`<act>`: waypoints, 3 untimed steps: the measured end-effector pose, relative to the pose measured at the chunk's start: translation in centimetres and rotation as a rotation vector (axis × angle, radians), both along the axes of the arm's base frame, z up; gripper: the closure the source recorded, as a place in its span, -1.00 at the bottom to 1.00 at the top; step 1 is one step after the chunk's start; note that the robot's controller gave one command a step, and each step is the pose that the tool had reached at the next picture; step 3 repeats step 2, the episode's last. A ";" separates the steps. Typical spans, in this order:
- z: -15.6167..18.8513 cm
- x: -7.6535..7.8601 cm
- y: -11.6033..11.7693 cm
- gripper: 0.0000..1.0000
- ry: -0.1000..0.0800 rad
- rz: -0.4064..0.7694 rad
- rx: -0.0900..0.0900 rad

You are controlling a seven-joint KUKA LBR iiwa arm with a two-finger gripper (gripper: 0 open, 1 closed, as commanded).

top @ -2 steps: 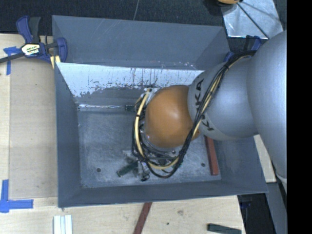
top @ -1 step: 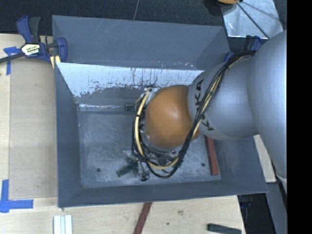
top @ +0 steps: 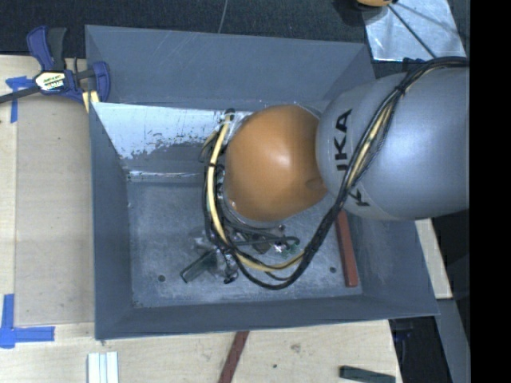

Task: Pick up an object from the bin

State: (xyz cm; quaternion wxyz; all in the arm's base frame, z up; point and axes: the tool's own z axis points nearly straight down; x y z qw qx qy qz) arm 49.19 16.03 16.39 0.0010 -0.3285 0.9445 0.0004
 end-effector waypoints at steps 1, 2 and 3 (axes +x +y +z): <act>0.0 0.0 0.0 1.00 0.000 0.000 0.000; 5.1 0.2 -0.6 1.00 0.005 -0.011 -0.001; 5.1 0.2 -0.6 1.00 0.005 -0.011 -0.001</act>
Offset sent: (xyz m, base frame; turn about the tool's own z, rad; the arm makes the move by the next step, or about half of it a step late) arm 0.0041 -0.0080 0.0739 0.0142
